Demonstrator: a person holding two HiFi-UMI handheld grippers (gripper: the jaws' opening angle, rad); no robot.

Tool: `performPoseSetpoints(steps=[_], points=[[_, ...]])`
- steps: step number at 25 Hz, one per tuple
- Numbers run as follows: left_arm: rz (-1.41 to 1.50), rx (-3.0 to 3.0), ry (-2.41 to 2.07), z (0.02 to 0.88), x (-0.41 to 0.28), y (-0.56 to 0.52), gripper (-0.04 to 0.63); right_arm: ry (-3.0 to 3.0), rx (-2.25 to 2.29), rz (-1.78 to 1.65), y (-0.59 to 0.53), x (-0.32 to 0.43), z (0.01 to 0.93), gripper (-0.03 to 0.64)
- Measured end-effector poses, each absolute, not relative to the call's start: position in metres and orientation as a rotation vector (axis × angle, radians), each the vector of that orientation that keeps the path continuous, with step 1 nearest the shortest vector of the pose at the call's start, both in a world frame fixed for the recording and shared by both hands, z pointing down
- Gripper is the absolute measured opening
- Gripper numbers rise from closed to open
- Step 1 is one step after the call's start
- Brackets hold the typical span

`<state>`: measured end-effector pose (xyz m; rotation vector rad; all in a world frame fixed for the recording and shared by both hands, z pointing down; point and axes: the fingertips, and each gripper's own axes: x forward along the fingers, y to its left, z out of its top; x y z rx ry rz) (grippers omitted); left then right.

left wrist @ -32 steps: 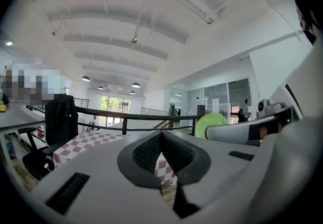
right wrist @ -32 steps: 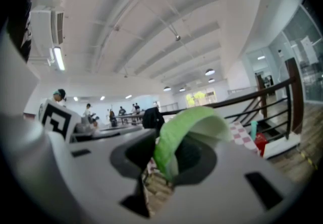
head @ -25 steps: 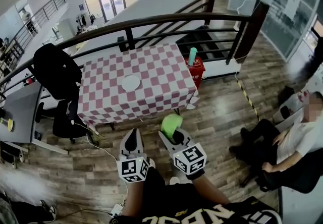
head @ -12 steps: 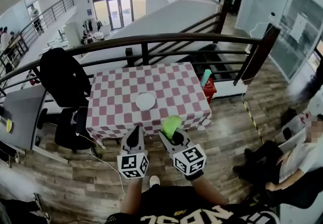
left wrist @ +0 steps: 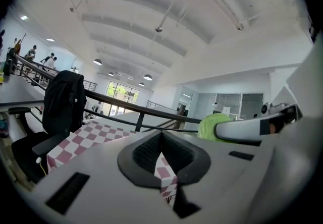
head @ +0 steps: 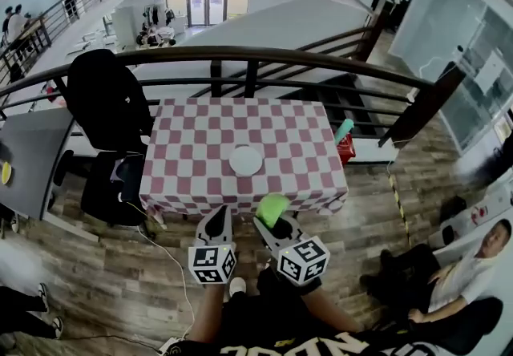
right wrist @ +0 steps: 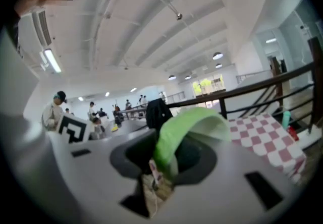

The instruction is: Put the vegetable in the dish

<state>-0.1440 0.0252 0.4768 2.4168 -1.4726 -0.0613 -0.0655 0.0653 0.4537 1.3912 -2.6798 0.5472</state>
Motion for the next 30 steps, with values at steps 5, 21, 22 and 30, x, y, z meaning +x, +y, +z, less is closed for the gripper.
performPoseSetpoints(steps=[5, 21, 22, 30], points=[[-0.091, 2.402, -1.532, 0.479, -0.153, -0.023, 0.018, -2.717, 1.332, 0.593, 0.017, -0.070, 0.462, 0.112], [0.015, 2.485, -1.656, 0.463, -0.082, -0.172, 0.018, -2.759, 1.262, 0.836, -0.175, 0.022, 0.485, 0.112], [0.026, 2.476, -1.656, 0.469, -0.080, -0.173, 0.018, -2.724, 1.243, 0.865, -0.178, 0.024, 0.495, 0.112], [0.064, 2.430, -1.670, 0.500, -0.090, -0.215, 0.018, -2.639, 1.137, 0.984, -0.205, 0.025, 0.546, 0.112]])
